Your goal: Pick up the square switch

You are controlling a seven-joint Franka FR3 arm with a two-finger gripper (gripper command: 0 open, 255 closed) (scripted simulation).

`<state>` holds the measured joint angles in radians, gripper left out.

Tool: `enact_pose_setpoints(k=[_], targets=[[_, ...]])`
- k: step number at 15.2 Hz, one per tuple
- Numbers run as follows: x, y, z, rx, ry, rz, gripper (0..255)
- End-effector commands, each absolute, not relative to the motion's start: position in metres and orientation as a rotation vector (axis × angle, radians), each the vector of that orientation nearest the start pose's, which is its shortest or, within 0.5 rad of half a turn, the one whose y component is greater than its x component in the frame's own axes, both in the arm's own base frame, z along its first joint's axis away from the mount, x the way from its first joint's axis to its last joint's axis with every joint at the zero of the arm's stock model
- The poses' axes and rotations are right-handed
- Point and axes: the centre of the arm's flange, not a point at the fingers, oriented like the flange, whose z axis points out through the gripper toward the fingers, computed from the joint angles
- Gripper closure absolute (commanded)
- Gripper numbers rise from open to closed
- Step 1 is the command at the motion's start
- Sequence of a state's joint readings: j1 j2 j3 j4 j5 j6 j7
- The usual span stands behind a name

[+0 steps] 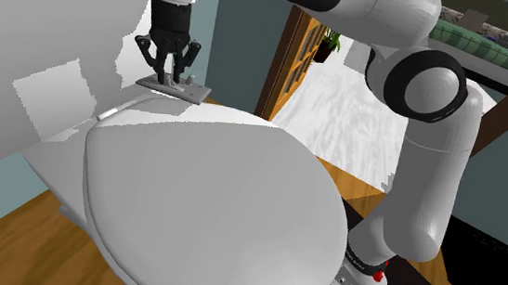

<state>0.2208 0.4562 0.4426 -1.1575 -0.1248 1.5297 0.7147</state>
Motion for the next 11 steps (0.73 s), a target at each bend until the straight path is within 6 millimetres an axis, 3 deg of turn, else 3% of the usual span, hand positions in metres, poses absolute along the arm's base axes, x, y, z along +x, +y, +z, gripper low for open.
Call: enact_pose_setpoints(k=[1, 9, 11], targets=[[0.577, 0.346, 0.564, -3.112, 0.138, 0.117, 255], [0.577, 0.346, 0.606, -3.112, 0.138, 0.117, 255], [0.577, 0.346, 0.607, -3.112, 0.138, 0.117, 255]])
